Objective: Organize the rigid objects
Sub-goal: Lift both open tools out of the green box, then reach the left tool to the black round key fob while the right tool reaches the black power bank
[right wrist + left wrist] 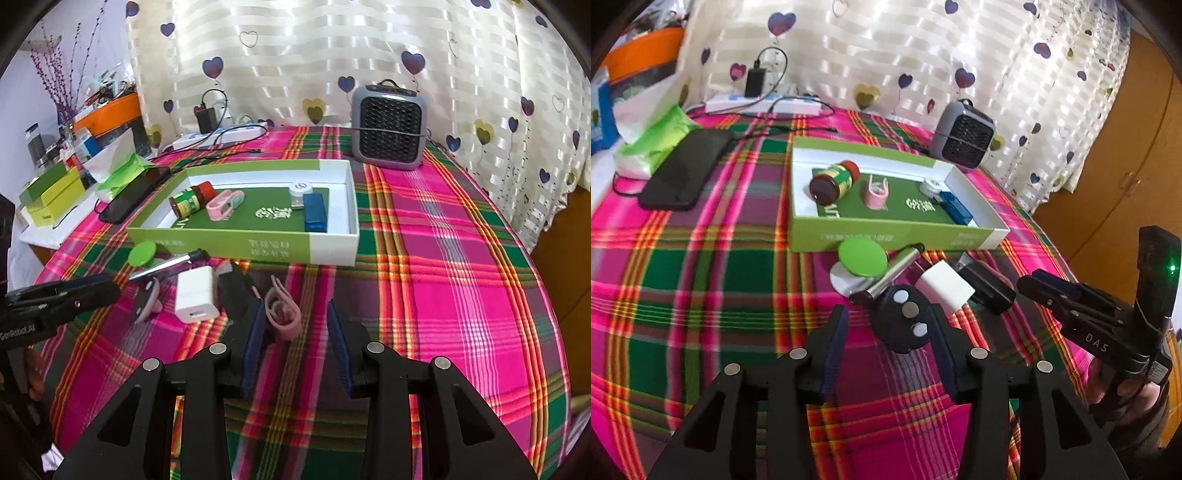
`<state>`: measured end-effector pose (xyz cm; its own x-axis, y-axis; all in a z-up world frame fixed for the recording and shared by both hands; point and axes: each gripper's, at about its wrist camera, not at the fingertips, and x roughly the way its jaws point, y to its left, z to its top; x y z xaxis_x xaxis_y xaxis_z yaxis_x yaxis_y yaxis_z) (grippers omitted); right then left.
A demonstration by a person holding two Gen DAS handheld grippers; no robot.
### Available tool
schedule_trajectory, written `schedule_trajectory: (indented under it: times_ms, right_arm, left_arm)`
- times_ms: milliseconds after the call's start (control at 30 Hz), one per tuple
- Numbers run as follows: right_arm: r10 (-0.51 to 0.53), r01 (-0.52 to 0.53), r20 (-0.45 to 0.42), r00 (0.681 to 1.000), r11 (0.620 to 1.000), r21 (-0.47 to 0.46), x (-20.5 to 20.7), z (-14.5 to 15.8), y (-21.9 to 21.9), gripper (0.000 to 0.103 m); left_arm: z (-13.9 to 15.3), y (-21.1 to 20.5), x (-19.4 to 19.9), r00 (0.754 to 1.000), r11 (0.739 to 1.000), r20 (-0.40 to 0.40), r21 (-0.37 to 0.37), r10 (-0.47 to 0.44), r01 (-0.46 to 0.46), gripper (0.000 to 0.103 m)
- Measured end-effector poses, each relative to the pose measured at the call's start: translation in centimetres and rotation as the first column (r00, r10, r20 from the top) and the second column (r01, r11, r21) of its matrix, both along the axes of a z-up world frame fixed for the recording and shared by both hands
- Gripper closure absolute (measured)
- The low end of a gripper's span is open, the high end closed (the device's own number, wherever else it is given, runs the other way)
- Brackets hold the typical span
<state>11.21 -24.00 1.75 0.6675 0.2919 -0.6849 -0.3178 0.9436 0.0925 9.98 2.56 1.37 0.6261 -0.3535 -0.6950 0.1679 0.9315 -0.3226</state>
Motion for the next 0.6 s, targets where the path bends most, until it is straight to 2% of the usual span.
schedule_trajectory:
  times_ms: [600]
  right_arm:
    - [0.030,-0.029,-0.050,0.998,1.000,0.007,1.0,-0.8,-0.6,0.067]
  left_arm:
    - [-1.0,-1.5,1.7,0.998,1.000,-0.059,0.026,0.001,0.001,0.055]
